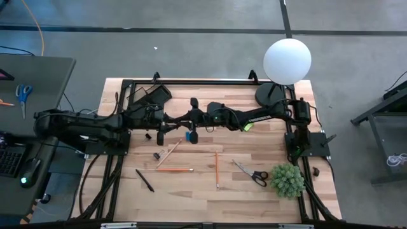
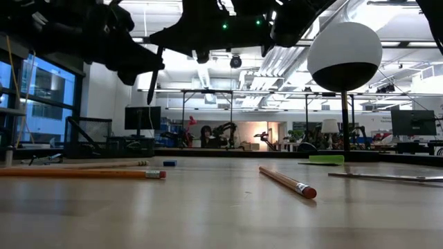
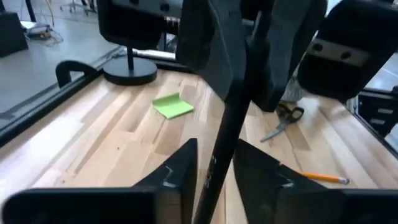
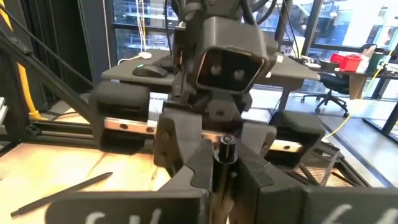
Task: Pick and place office supplies into organizer
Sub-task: Put the black pen into the top left section of the desk organizer
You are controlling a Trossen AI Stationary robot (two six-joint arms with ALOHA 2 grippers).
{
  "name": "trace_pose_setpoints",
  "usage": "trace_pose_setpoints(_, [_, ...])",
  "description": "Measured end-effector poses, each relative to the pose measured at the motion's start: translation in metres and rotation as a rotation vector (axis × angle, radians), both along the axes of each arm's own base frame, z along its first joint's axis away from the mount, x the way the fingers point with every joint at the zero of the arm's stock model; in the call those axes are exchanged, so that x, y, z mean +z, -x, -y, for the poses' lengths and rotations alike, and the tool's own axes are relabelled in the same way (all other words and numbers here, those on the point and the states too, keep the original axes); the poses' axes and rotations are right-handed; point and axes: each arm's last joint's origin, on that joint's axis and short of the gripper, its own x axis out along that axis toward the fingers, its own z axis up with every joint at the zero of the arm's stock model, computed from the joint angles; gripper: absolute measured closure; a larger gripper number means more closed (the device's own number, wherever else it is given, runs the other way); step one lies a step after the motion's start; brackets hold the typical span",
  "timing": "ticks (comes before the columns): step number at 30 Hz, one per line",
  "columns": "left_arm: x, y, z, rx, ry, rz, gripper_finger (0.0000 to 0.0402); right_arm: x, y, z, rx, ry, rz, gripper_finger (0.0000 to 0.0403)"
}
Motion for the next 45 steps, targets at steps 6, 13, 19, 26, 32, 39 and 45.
trace_pose_setpoints(6, [-0.007, -0.005, -0.002, -0.003, -0.006, -0.032, 0.039, -0.003, 0.0, 0.001, -0.006, -0.034, -0.023, 0.0368])
trace_pose_setpoints(13, [-0.009, -0.005, -0.002, 0.017, 0.005, -0.046, 0.0393, -0.007, 0.001, 0.002, -0.048, -0.038, -0.076, 0.0327])
trace_pose_setpoints(19, [-0.007, 0.0, -0.002, 0.057, -0.006, -0.07, 0.0394, 0.015, 0.016, -0.004, -0.041, 0.063, -0.166, 0.0278])
trace_pose_setpoints(26, [0.003, 0.016, -0.002, 0.196, -0.086, -0.087, 0.0396, 0.056, 0.045, -0.02, 0.002, 0.069, -0.211, 0.0217])
trace_pose_setpoints(32, [0.019, 0.041, 0.0, 0.379, -0.189, -0.05, 0.0396, 0.042, 0.066, -0.047, -0.085, 0.063, -0.25, 0.0204])
trace_pose_setpoints(39, [0.026, 0.069, 0.0, 0.537, -0.227, -0.055, 0.0397, 0.001, 0.098, -0.064, -0.164, 0.017, -0.17, 0.0229])
trace_pose_setpoints(45, [0.029, 0.082, -0.016, 0.516, -0.207, -0.015, 0.0397, -0.024, 0.119, -0.069, -0.133, -0.02, -0.067, 0.0252])
